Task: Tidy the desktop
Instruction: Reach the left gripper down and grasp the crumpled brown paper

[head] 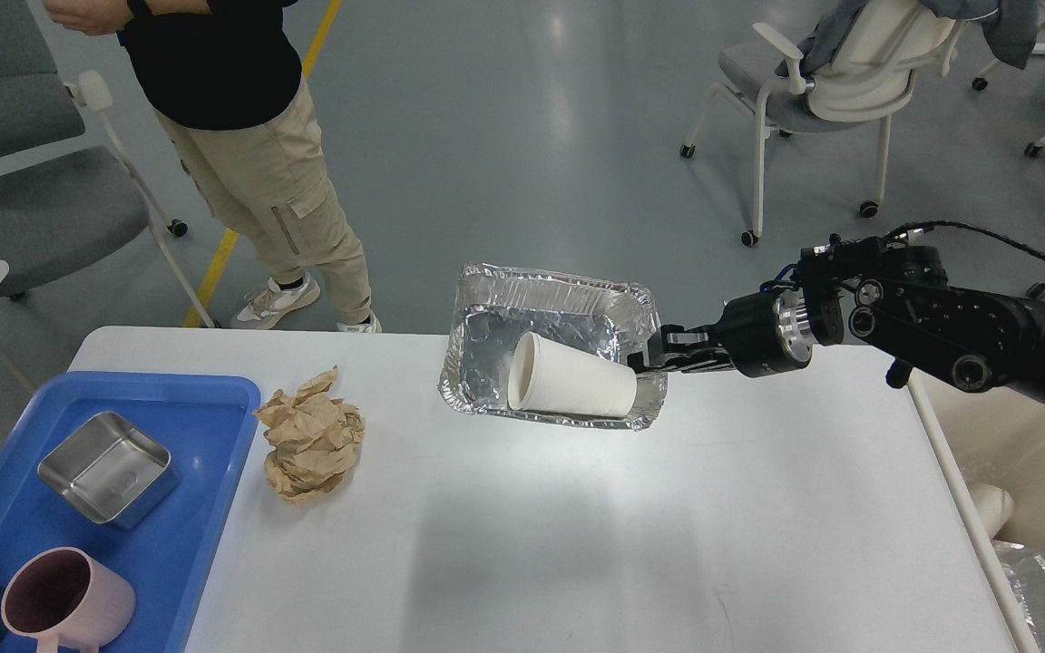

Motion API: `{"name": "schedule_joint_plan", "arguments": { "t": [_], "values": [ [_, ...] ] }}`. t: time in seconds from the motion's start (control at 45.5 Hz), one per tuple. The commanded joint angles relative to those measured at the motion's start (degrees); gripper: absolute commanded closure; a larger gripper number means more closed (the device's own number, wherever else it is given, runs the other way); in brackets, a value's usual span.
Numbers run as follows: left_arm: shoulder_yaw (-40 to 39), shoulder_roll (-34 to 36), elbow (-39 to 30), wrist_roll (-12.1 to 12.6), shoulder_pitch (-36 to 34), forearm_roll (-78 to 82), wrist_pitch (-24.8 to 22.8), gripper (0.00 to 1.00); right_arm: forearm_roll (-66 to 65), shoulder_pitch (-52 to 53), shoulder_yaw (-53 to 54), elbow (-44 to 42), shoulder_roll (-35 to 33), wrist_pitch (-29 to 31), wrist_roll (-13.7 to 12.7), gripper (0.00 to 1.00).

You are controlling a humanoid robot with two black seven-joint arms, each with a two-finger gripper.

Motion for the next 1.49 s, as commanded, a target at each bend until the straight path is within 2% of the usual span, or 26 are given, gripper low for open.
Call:
{"name": "schedule_joint_plan", "arguments": {
  "t": [0.0,0.176,0.242,0.483,0.659,0.791,1.032,1.12,1.208,1.252,1.406,1.471],
  "values": [
    [12.1,-1.3,2.1,-1.5,-12.8,11.4,-0.4,0.03,0.0,0.0,0.1,0.2,0.0,0.0,0.0,1.0],
    [33.3,-4.7,4.7,-3.4,-30.7,27.0,0.2,0.03,0.0,0.3,0.2,0.3,-0.1,0.0,0.0,1.0],
    [40.4,-8.0,7.1,-4.3,-37.5,33.2,0.3,0.03,0.0,0.4,0.4,0.3,-0.1,0.0,0.0,1.0],
    [58.3,-19.1,12.2,-6.9,-50.7,43.1,1.6,0.03,0.1,0.3,0.6,0.2,0.1,-0.1,0.0,1.0],
    [69.4,-24.2,13.9,-9.0,-55.5,46.9,3.9,0.03,0.1,0.1,0.8,0.2,0.1,-0.2,0.0,1.0],
    [75.4,-26.3,16.1,-9.7,-56.7,47.2,6.1,0.03,0.1,0.3,0.8,0.2,0.3,-0.2,0.0,1.0],
    [79.5,-29.2,23.0,-11.0,-55.8,48.0,13.1,0.03,0.1,-0.1,0.9,0.3,0.1,-0.3,0.0,1.0],
    [80.8,-30.4,25.6,-12.7,-55.5,47.5,16.8,0.05,0.1,-0.2,1.0,0.3,0.1,-0.3,0.0,1.0],
    [81.4,-31.5,28.8,-14.8,-54.6,47.2,21.5,0.14,0.1,-0.3,1.0,0.3,0.2,-0.3,0.0,1.0],
    [81.6,-31.9,30.1,-15.4,-54.0,47.2,23.0,0.25,0.1,-0.3,0.9,0.3,0.1,-0.3,0.0,1.0],
    [81.6,-32.1,31.6,-15.3,-53.0,47.2,23.4,0.54,0.1,-0.5,0.9,0.4,-0.1,-0.3,0.0,1.0],
    [81.6,-32.0,31.8,-15.4,-52.6,47.1,23.4,0.71,0.1,-0.6,0.8,0.3,-0.1,-0.3,0.0,1.0]
  ]
}}
